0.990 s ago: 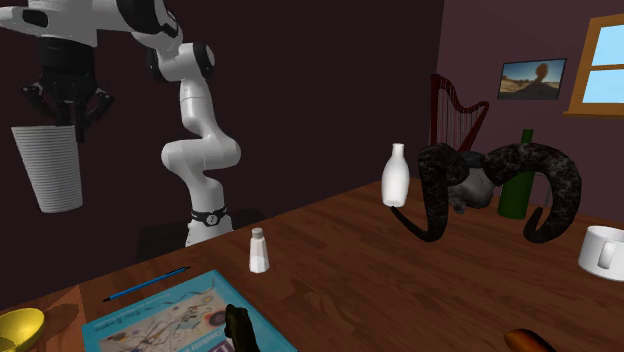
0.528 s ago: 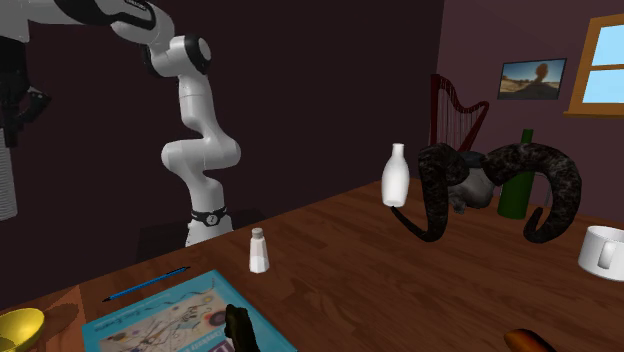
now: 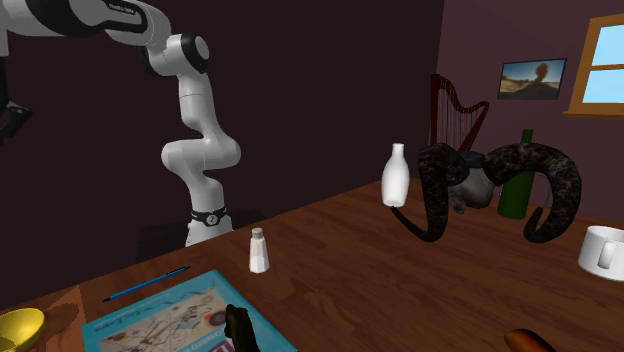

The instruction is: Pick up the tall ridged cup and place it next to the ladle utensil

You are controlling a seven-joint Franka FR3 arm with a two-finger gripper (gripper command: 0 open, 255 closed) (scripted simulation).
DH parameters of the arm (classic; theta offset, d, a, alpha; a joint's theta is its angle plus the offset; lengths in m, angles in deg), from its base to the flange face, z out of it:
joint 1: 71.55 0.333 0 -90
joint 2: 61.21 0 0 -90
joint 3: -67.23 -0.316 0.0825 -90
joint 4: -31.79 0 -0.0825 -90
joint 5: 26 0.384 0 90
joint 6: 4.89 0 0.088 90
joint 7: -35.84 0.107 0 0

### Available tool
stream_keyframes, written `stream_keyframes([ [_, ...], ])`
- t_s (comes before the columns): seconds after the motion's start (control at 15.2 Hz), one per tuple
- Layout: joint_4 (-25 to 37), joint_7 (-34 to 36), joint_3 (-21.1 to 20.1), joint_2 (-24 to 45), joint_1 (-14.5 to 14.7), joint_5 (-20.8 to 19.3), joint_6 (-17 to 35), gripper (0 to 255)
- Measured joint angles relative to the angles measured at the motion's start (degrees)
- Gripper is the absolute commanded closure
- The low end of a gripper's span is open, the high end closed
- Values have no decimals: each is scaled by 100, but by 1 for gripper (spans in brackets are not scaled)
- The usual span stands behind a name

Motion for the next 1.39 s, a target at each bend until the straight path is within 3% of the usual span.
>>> stream_keyframes([
  [1.39,-1477,34,256,167,-59,-64,1631,255],
])
